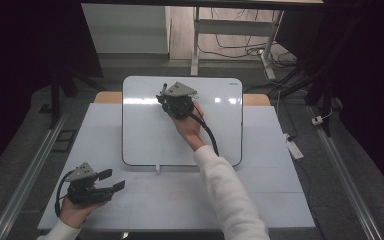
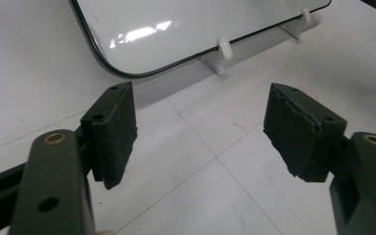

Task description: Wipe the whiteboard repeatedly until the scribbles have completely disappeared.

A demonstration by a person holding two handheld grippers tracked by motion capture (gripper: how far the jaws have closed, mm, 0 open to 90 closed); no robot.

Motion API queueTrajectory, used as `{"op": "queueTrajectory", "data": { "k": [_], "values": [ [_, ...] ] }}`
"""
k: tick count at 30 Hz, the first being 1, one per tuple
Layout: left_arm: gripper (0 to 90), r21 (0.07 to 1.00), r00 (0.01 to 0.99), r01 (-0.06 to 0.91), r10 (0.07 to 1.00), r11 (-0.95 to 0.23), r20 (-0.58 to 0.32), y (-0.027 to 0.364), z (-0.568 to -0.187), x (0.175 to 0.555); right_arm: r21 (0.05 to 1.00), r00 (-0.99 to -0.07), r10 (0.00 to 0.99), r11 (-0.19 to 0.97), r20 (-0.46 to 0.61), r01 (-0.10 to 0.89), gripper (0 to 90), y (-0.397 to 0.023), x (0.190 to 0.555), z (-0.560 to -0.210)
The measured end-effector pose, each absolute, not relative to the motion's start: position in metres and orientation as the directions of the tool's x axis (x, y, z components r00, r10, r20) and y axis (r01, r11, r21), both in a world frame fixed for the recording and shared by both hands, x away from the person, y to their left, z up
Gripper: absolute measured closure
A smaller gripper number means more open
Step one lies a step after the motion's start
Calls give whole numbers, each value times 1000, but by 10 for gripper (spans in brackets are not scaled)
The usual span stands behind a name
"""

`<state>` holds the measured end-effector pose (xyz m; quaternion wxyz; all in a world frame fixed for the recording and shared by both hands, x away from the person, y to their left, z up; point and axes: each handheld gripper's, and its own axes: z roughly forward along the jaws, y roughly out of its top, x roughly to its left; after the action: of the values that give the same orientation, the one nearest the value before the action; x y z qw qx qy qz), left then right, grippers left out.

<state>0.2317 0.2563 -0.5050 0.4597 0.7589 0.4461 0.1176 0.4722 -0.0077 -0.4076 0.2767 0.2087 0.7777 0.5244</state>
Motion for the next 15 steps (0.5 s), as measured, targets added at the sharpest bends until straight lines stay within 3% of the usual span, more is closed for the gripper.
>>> {"op": "queueTrajectory", "data": {
  "k": [5, 9, 12, 13, 15],
  "values": [
    [290, 806, 572, 566, 787, -174, -231, 258, -504, 231, 956, -719, 679, 284, -146, 73, 774, -23, 480, -401],
    [290, 803, 572, 570, 786, -175, -236, 257, -505, 233, 931, -762, 615, 362, -202, 46, 775, -15, 470, -410],
    [290, 805, 574, 567, 785, -176, -233, 257, -505, 232, 932, -754, 624, 359, -205, 43, 774, -17, 472, -408],
    [290, 805, 575, 566, 785, -179, -230, 258, -504, 231, 951, -717, 676, 303, -167, 65, 775, -25, 477, -403],
    [290, 806, 573, 565, 787, -176, -230, 258, -504, 231, 957, -712, 688, 277, -140, 80, 775, -29, 480, -401]
  ]
}}
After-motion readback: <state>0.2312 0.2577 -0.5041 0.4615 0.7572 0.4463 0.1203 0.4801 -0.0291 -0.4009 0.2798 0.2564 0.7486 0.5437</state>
